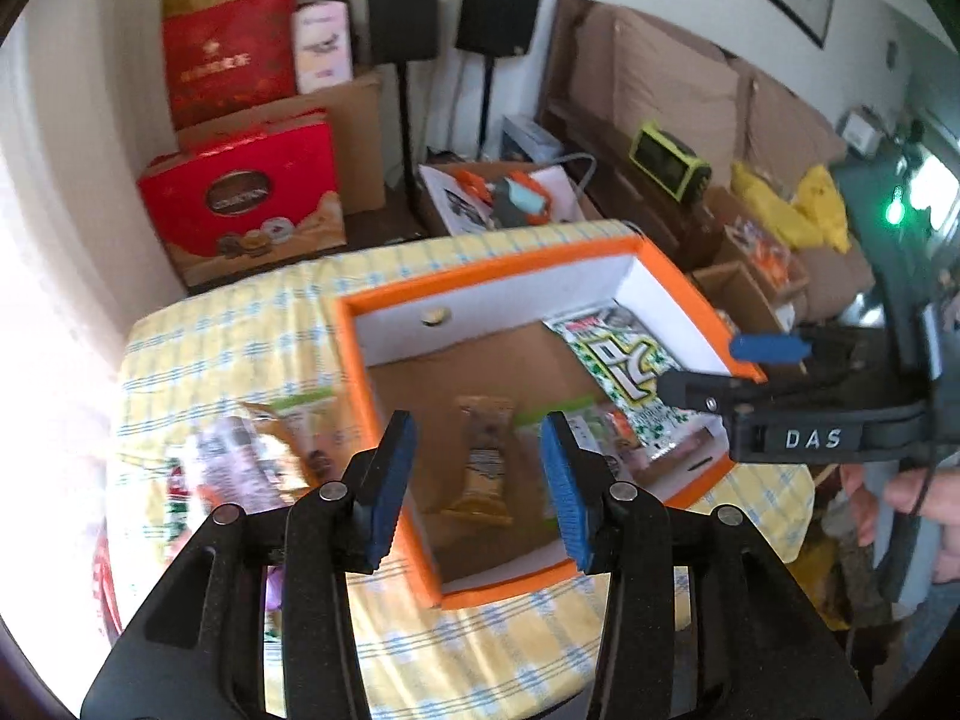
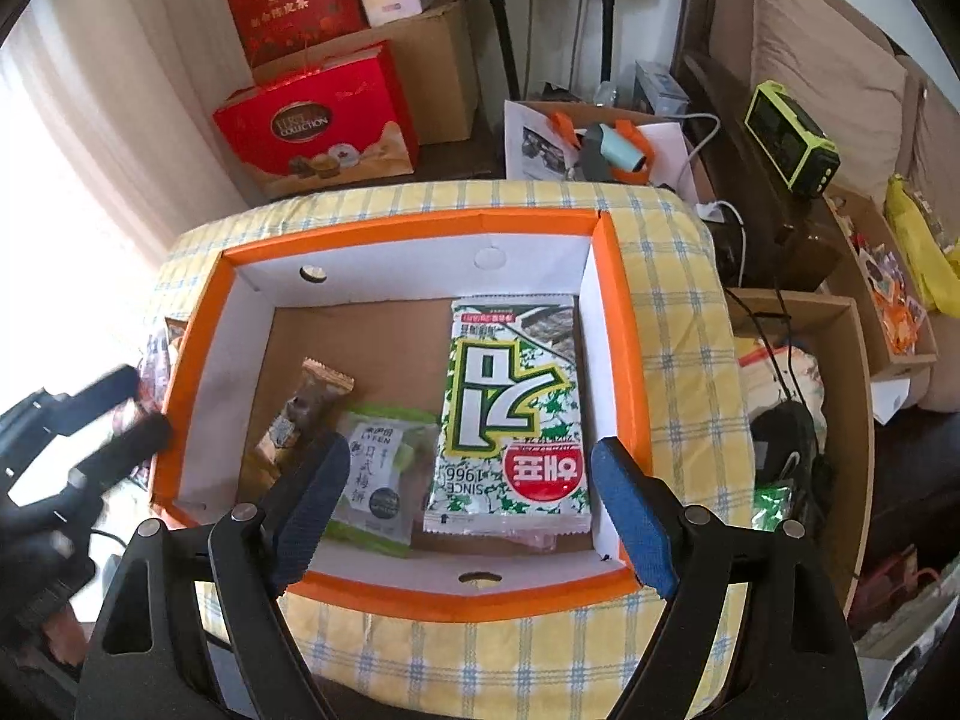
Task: Organize objects
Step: 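Open both grippers to drop the packets into the box, then move both grippers back toward the remaining snack pile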
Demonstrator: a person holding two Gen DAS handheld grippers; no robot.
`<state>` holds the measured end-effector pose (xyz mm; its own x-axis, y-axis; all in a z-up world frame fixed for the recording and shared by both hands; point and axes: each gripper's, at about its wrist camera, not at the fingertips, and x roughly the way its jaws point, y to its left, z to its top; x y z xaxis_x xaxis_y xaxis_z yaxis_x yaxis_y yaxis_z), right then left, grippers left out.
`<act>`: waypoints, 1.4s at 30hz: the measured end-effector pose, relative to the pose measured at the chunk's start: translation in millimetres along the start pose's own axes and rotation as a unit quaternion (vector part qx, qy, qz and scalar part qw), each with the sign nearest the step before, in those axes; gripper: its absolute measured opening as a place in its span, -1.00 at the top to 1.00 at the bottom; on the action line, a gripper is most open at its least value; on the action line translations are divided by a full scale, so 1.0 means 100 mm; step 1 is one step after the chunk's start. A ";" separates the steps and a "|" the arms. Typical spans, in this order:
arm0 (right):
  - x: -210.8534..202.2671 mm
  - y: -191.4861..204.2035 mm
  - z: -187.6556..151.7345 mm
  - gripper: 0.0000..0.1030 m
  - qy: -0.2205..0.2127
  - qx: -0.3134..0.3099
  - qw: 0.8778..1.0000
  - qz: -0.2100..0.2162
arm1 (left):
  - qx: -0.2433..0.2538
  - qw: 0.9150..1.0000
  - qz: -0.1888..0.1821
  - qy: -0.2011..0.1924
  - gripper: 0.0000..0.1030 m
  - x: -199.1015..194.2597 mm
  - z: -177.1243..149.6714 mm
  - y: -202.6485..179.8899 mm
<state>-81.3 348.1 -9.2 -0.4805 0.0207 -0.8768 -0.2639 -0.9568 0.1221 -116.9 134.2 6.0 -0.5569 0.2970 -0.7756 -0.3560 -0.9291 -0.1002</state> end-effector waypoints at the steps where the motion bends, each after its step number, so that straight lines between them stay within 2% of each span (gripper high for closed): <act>1: 0.01 0.01 -0.01 -0.64 0.001 0.000 1.000 0.000 | -0.005 1.000 0.002 -0.002 0.14 -0.04 0.01 0.05; 3: 0.01 0.03 -0.03 -0.64 0.002 -0.002 1.000 0.001 | -0.015 1.000 0.005 -0.008 -0.07 -0.11 0.00 0.14; 4: 0.01 0.04 -0.04 -0.64 0.002 -0.003 1.000 0.002 | -0.021 1.000 0.008 -0.011 -0.23 -0.15 -0.01 0.20; 9: -0.02 0.16 -0.05 -0.65 -0.003 -0.012 1.000 0.006 | -0.035 0.999 0.025 -0.011 -0.25 -0.22 -0.06 0.36; 11: -0.04 0.21 -0.05 -0.72 -0.004 -0.014 1.000 0.010 | -0.042 0.999 0.031 -0.006 -0.25 -0.23 -0.08 0.43; 16: -0.10 0.36 -0.04 -0.80 -0.012 -0.022 0.999 0.023 | -0.067 0.997 0.028 -0.003 -0.30 -0.30 -0.11 0.61; 17: -0.11 0.39 -0.04 -0.93 -0.014 -0.024 0.999 0.025 | -0.071 0.997 0.028 -0.004 -0.53 -0.32 -0.12 0.64; 19: -0.14 0.48 -0.03 -0.99 -0.021 -0.030 0.999 0.028 | -0.078 0.996 0.029 -0.016 -0.72 -0.39 -0.14 0.72; 24: -0.18 0.69 -0.03 -0.99 -0.028 -0.052 0.998 0.035 | -0.095 0.995 0.028 -0.021 -0.74 -0.51 -0.15 0.92; 26: -0.19 0.76 -0.03 -0.99 -0.029 -0.060 0.997 0.037 | -0.100 0.994 0.034 -0.021 -0.83 -0.53 -0.16 0.99; 34: -0.22 1.07 0.00 -0.99 -0.036 -0.083 0.994 0.059 | -0.089 0.990 0.109 -0.026 -0.90 -0.61 -0.30 1.23; 42: -0.18 1.45 0.07 -0.99 -0.040 -0.107 0.991 0.076 | -0.101 0.989 0.109 -0.018 -0.90 -0.63 -0.51 1.53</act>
<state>-116.7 211.4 27.9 -0.5672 -0.1135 -0.8157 -0.0041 -0.9901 0.1406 -98.1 -38.2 8.2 -0.6310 0.0880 -0.7708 -0.0685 -0.9960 -0.0577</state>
